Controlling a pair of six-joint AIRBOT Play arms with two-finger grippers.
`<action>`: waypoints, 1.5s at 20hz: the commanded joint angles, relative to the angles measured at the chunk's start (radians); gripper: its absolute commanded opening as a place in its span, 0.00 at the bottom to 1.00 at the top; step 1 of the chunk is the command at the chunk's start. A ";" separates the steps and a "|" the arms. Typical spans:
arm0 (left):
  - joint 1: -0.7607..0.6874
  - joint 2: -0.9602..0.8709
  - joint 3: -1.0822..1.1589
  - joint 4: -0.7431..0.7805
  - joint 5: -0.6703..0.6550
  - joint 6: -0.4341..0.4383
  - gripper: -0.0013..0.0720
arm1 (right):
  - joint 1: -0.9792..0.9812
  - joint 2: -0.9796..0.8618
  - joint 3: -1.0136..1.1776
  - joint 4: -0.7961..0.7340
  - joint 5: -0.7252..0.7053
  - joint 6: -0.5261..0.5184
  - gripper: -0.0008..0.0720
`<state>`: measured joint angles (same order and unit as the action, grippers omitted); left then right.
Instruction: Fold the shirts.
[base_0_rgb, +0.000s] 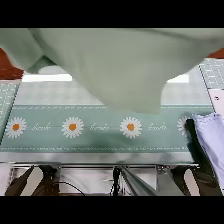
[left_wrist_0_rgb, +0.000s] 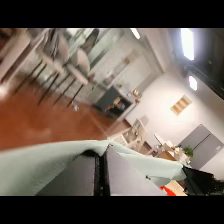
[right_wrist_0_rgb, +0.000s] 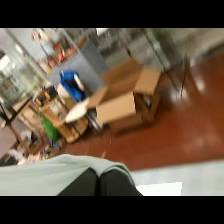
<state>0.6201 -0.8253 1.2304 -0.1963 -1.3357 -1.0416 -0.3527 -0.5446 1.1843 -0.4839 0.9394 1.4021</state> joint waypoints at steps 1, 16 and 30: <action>0.015 0.133 0.129 -0.050 0.028 -0.059 0.05 | -0.027 0.021 0.164 0.003 -0.004 0.030 0.04; 0.034 0.292 0.827 1.038 -0.356 -0.500 0.05 | -0.026 0.019 0.761 -0.850 0.629 0.138 0.04; 0.025 0.193 0.098 1.023 -0.297 -0.354 0.05 | 0.337 -0.443 0.327 -1.193 0.605 0.040 0.04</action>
<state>0.6510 -0.5812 1.5105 0.8413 -1.7500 -1.4212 -0.0540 -0.8326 1.5970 -1.3846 1.6711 1.4582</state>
